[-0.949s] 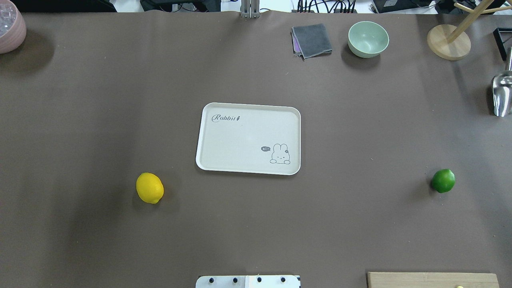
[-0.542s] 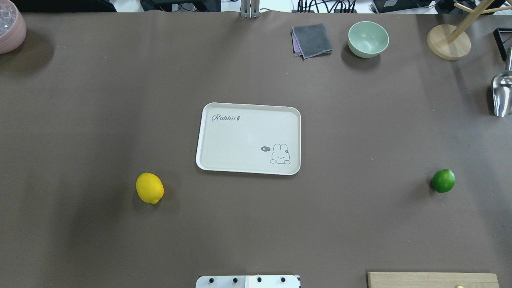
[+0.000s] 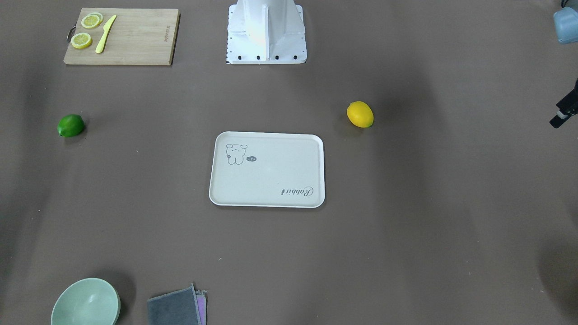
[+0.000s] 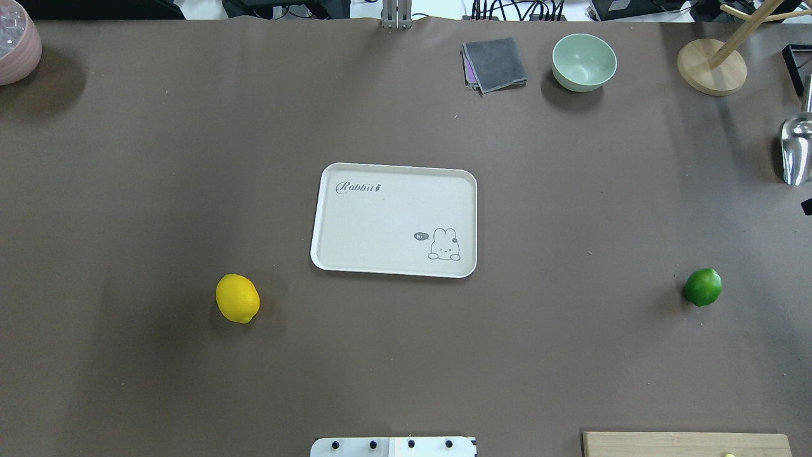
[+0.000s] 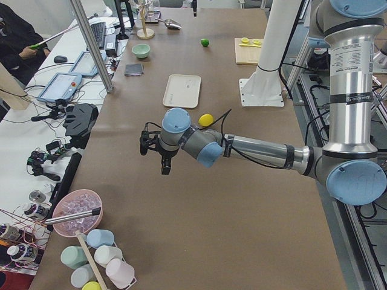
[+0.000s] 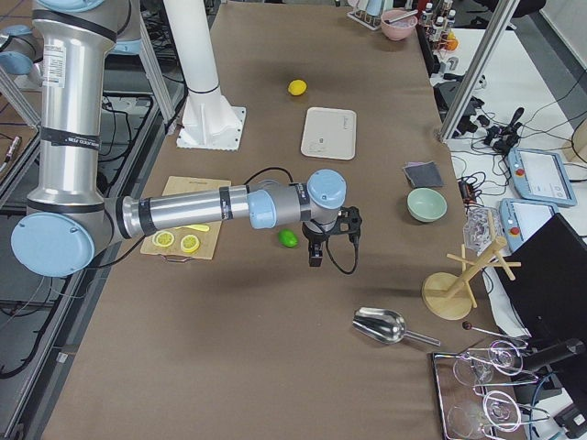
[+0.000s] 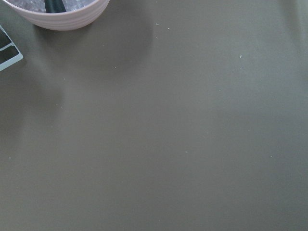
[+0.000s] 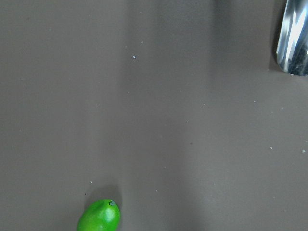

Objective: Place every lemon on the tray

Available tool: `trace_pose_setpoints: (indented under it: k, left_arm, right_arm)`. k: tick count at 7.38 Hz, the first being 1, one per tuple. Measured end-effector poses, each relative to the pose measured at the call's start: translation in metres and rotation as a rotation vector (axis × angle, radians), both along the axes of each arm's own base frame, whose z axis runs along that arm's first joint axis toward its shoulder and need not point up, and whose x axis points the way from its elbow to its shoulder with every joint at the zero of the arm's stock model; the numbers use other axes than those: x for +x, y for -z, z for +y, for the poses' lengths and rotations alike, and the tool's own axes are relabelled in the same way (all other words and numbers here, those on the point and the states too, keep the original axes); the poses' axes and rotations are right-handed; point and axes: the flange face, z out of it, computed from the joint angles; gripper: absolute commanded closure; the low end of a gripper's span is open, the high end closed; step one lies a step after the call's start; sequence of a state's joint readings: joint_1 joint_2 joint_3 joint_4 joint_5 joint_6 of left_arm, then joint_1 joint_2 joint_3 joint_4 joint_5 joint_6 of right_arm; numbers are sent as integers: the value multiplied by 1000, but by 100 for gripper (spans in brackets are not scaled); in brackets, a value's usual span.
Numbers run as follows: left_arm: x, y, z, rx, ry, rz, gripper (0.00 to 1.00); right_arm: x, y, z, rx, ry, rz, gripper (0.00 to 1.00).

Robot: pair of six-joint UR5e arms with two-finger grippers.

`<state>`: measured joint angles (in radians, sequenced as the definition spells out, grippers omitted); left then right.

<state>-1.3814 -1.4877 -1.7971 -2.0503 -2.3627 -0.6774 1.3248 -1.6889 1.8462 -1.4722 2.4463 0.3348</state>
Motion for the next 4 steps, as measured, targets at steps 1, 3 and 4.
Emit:
trace_pose_setpoints:
  k: [1, 3, 4]
  left_arm:
    - [8, 4, 2, -18, 17, 22, 2]
    - [29, 12, 5, -57, 54, 70, 2]
    - [40, 18, 6, -76, 74, 83, 2]
  right_arm:
    - [-19, 5, 0, -21, -30, 6, 0]
    - [-73, 13, 4, -54, -99, 56, 0]
    - [-102, 18, 8, -62, -127, 77, 0]
